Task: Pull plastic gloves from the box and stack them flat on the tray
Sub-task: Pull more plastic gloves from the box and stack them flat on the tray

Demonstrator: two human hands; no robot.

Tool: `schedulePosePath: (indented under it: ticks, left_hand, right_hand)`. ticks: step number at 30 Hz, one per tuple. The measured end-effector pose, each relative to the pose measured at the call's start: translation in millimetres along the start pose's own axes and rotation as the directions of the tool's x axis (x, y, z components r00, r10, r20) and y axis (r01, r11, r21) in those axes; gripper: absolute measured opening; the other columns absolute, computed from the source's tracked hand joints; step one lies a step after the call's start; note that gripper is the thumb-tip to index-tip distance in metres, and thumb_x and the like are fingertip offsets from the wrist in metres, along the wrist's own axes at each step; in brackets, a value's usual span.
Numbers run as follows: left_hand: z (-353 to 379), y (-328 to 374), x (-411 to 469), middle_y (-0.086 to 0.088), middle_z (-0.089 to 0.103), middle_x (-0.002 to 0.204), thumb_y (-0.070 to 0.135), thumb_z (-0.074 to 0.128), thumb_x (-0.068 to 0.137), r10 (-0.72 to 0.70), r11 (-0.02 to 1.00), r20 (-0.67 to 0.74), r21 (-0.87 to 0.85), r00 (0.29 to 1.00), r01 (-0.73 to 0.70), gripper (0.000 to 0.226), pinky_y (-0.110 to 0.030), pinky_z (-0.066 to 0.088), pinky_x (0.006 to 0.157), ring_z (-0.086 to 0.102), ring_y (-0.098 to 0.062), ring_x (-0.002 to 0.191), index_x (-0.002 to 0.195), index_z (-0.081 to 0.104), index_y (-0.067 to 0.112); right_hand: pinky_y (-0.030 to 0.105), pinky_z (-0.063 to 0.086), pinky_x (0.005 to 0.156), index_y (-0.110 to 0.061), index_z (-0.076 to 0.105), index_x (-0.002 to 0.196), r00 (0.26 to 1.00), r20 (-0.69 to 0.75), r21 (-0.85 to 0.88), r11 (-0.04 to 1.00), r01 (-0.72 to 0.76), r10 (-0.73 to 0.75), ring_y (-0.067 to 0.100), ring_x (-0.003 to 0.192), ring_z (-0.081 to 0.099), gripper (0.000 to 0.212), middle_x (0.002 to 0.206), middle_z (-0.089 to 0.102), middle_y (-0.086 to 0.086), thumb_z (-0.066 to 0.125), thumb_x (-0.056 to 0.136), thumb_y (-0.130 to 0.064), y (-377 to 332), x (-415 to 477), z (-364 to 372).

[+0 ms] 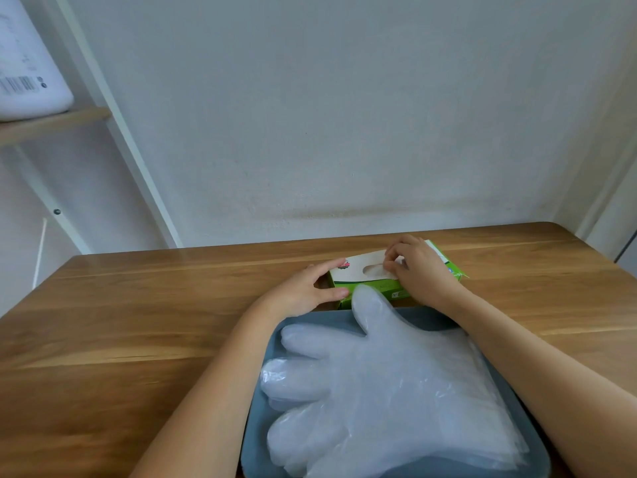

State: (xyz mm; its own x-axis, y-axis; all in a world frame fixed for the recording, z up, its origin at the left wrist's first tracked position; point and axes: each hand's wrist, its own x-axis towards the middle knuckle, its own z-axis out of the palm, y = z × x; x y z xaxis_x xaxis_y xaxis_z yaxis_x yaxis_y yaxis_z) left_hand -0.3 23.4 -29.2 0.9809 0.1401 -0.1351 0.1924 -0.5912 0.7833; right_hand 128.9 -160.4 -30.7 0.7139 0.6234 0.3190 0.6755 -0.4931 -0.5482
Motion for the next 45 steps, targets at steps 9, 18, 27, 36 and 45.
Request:
schedulePosePath:
  ticks: [9, 18, 27, 36, 45]
  left_hand:
    - [0, -2, 2, 0.015, 0.032, 0.152, 0.033, 0.063, 0.092, 0.014, 1.0, 0.0, 0.002, 1.0, -0.014, 0.06, -0.018, 0.017, 0.108, 0.024, -0.004, 0.141, 0.144, 0.035, 0.04]
    - [0, -4, 3, 0.015, 0.032, 0.152, 0.035, 0.062, 0.092, 0.013, 1.0, 0.004, 0.012, 1.0, -0.013, 0.059, -0.019, 0.018, 0.106, 0.024, -0.005, 0.14, 0.143, 0.034, 0.043]
    - [0, -5, 4, 0.015, 0.033, 0.152, 0.035, 0.063, 0.091, 0.014, 1.0, 0.001, 0.01, 1.0, -0.014, 0.057, -0.021, 0.019, 0.109, 0.026, -0.005, 0.14, 0.14, 0.036, 0.046]
    - [0, -4, 3, 0.016, 0.035, 0.147, 0.034, 0.063, 0.092, 0.008, 1.0, -0.008, 0.008, 1.0, -0.008, 0.059, -0.019, 0.02, 0.107, 0.027, -0.001, 0.136, 0.143, 0.036, 0.041]
    - [1, -1, 3, 0.021, 0.037, 0.144, 0.027, 0.066, 0.09, 0.003, 1.0, -0.023, -0.025, 1.0, -0.003, 0.062, -0.019, 0.018, 0.109, 0.025, -0.005, 0.141, 0.145, 0.037, 0.035]
  right_hand:
    - [0.017, 0.035, 0.066, -0.021, 0.056, 0.106, 0.999, -0.022, 0.147, 0.988, -0.039, 0.042, 0.012, 0.089, 0.053, 0.018, 0.1, 0.051, -0.011, 0.064, 0.09, -0.025, 1, -3, -8]
    - [0.007, 0.037, 0.067, -0.019, 0.07, 0.074, 0.998, -0.056, 0.167, 0.986, 0.023, -0.013, 0.004, 0.076, 0.054, 0.011, 0.091, 0.061, -0.006, 0.07, 0.083, -0.012, 3, -3, -8]
    - [0.022, 0.052, 0.06, -0.003, 0.063, 0.102, 0.903, -0.105, 0.479, 0.817, -0.321, 0.417, 0.016, 0.068, 0.066, 0.023, 0.085, 0.067, 0.007, 0.044, 0.101, -0.018, 6, 5, -13]
    - [0.025, 0.052, 0.076, -0.029, 0.053, 0.123, 0.997, -0.003, 0.235, 0.969, -0.072, 0.075, 0.01, 0.098, 0.051, 0.065, 0.117, 0.047, -0.009, 0.084, 0.067, -0.035, 1, -1, -15]
    - [0.015, 0.048, 0.074, -0.018, 0.073, 0.089, 0.922, -0.136, 0.552, 0.801, -0.232, 0.361, 0.011, 0.082, 0.062, 0.028, 0.098, 0.068, -0.003, 0.048, 0.099, -0.027, -6, 2, -30]
